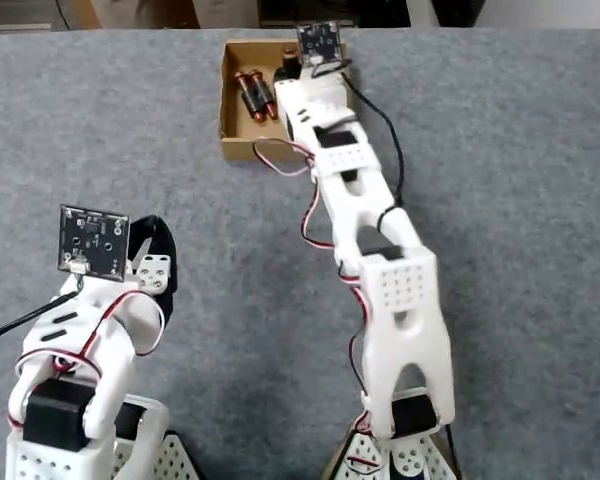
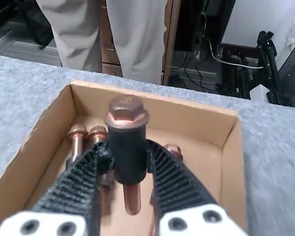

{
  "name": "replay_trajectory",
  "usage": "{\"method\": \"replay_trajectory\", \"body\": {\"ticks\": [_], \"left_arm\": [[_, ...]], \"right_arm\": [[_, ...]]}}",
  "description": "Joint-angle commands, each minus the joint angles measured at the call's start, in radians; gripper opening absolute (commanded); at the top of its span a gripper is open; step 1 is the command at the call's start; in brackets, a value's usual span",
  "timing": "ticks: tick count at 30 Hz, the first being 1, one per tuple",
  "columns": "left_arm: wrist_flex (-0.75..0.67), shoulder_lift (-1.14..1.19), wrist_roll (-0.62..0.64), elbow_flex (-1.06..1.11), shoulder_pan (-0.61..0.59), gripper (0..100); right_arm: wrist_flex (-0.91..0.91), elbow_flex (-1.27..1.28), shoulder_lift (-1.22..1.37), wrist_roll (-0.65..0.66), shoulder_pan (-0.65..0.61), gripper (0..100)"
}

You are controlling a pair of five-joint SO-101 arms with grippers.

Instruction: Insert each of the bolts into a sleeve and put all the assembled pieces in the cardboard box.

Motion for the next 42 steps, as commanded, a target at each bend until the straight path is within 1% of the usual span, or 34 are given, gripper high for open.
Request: {"method": "replay_trajectory", "body": {"ticks": [1, 3, 6, 8, 10, 13, 18, 21, 25, 35, 37, 39, 40, 42], "left_arm": [[-0.023, 0.005, -0.006, -0.005, -0.011, 2], [-0.025, 0.005, -0.003, -0.005, -0.011, 2], [-0.025, 0.005, -0.003, 0.002, -0.011, 2], [-0.026, 0.005, -0.003, 0.006, -0.011, 2], [-0.032, 0.005, -0.002, 0.008, -0.011, 2], [-0.061, 0.005, 0.000, 0.020, -0.011, 2], [-0.080, 0.005, 0.002, 0.041, -0.012, 2], [-0.080, 0.004, 0.006, 0.031, -0.012, 2], [-0.078, 0.005, 0.061, 0.008, -0.012, 2], [-0.078, 0.005, 0.063, 0.018, -0.012, 2], [-0.080, 0.005, 0.063, 0.028, -0.012, 2], [-0.080, 0.005, 0.063, 0.038, -0.012, 2], [-0.080, 0.005, 0.063, 0.044, -0.012, 2], [-0.080, 0.005, 0.063, 0.048, -0.012, 2]], "right_arm": [[0.112, -0.417, 0.137, 0.012, 0.018, 0.2], [0.172, -0.596, 0.251, 0.017, 0.018, 0.3], [0.239, -0.823, 0.400, 0.066, 0.015, 0.5], [0.261, -0.932, 0.475, 0.095, 0.013, 0.6], [0.264, -0.986, 0.518, 0.110, 0.015, 0.6], [0.261, -0.978, 0.524, 0.104, 0.018, 3.0], [0.256, -0.967, 0.524, 0.104, 0.010, 14.6], [0.256, -0.967, 0.524, 0.104, 0.010, 15.9], [0.255, -0.966, 0.524, 0.104, 0.010, 16.0], [0.282, -0.970, 0.524, 0.104, 0.010, 15.3], [0.344, -0.980, 0.522, 0.104, 0.008, 10.6], [0.396, -1.024, 0.530, 0.104, 0.004, 1.1], [0.427, -1.044, 0.532, 0.104, 0.002, 0.0], [0.506, -1.070, 0.524, 0.104, -0.001, 1.7]]}}
